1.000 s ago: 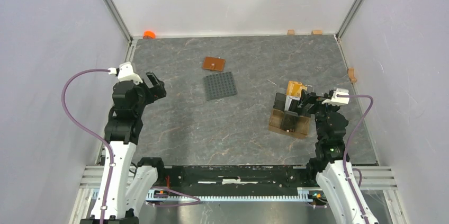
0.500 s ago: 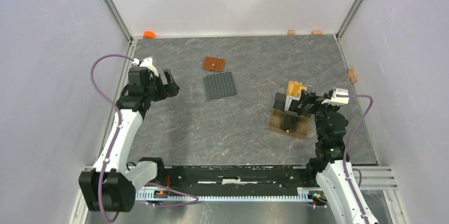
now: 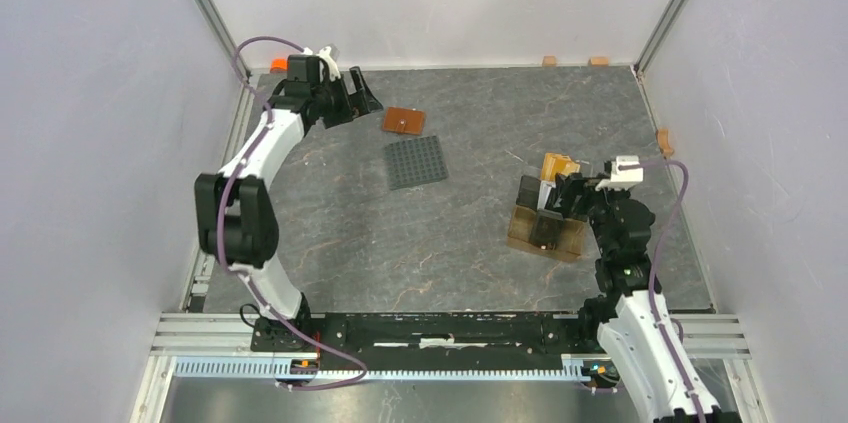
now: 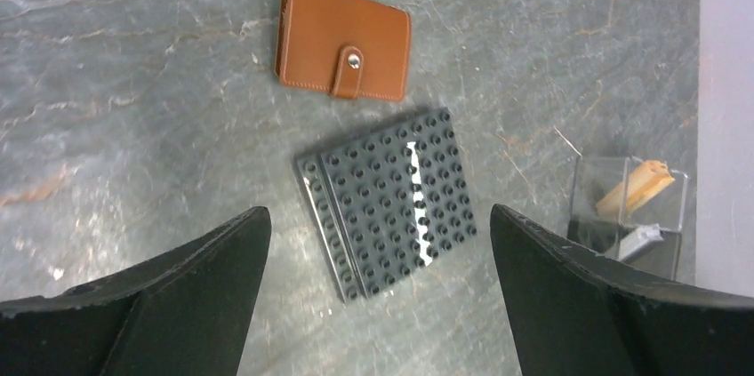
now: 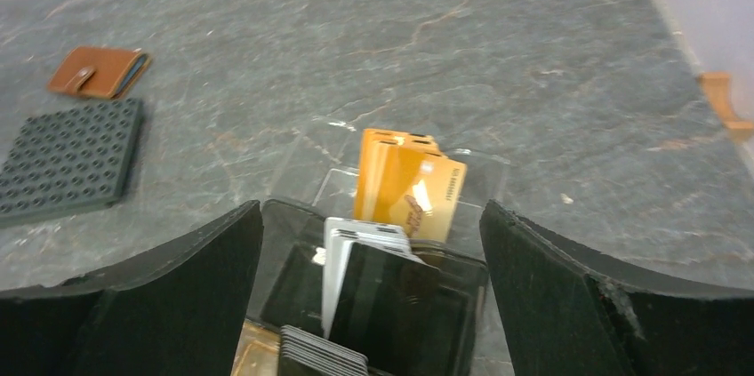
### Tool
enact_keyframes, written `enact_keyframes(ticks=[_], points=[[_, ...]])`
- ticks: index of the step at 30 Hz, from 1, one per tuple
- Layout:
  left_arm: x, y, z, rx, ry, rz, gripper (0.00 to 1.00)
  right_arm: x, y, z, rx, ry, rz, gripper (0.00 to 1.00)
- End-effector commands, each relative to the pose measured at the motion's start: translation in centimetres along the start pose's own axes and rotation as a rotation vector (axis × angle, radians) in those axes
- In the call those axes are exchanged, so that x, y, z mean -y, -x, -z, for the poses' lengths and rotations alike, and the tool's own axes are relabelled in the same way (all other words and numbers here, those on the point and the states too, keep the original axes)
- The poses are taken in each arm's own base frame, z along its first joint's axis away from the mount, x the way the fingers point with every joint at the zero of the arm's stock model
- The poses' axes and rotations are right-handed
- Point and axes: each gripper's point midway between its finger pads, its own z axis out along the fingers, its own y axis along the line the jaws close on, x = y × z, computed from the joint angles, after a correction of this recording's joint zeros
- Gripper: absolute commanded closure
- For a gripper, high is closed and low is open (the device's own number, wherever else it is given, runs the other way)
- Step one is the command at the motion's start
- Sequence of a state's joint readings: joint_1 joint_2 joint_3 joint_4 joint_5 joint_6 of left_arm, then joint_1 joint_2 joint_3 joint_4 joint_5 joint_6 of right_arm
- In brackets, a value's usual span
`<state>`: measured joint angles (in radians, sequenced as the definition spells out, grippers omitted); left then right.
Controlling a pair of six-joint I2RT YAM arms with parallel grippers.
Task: Put the credit cards into the card holder
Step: Pick up the card holder from the center of the board.
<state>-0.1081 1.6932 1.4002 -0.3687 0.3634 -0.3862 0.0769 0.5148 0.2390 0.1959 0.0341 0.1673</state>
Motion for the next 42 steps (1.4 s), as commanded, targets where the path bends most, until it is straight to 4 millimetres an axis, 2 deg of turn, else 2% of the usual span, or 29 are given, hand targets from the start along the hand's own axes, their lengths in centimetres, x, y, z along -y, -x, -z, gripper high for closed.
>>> enact_keyframes(ticks=[1, 7, 10, 15, 17, 20, 23, 26, 30, 33, 35, 39, 42], points=[[0.2, 1.5, -3.7, -0.015, -0.047, 0.026, 0.02, -3.6, 3.3, -1.0, -0.025, 0.181, 0.018, 0.07], [-2.1, 0.5, -9.6, -0.119, -0.035, 0.038, 0.12, -7.7, 6.5, -2.2, -0.073, 0.371, -0.054, 0.13], [-2.8, 0.5, -11.5, -0.138, -0.038, 0.029, 0.15, -10.2, 7.4, -3.3, -0.109, 0.449, -0.093, 0.19], [-3.8, 0.1, -14.1, -0.176, -0.039, 0.029, 0.19, -15.3, 6.9, -5.8, -0.205, 0.536, -0.115, 0.24], [-4.1, 0.0, -15.0, -0.181, -0.04, 0.022, 0.18, -17.5, 6.0, -7.1, -0.264, 0.558, -0.154, 0.28], [-3.3, -0.5, -16.1, -0.198, -0.084, -0.024, 0.15, -21.3, 5.1, -8.5, -0.321, 0.635, -0.228, 0.32], [-3.1, -1.7, -17.1, -0.233, -0.077, -0.048, 0.15, -23.5, 4.3, -10.5, -0.373, 0.653, -0.277, 0.32], [-3.3, -2.7, -17.7, -0.255, -0.054, -0.054, 0.17, -24.7, 2.6, -12.8, -0.448, 0.648, -0.317, 0.33], [-3.3, -3.9, -18.3, -0.279, -0.045, -0.05, 0.23, -25.2, 0.5, -15.7, -0.507, 0.607, -0.321, 0.35], [-2.8, -4.7, -18.5, -0.298, -0.056, -0.039, 0.33, -25.4, -1.7, -17.6, -0.56, 0.578, -0.321, 0.36], [-1.9, -5.3, -18.6, -0.311, -0.076, -0.046, 0.38, -25.3, -2.9, -18.7, -0.589, 0.567, -0.329, 0.38], [0.7, -6.1, -18.9, -0.314, -0.154, -0.064, 0.39, -24.2, -4.6, -20.9, -0.61, 0.564, -0.388, 0.4], [0.2, -5.5, -18.8, -0.29, -0.112, -0.049, 0.39, -23.5, -5.4, -22.6, -0.626, 0.576, -0.41, 0.42]])
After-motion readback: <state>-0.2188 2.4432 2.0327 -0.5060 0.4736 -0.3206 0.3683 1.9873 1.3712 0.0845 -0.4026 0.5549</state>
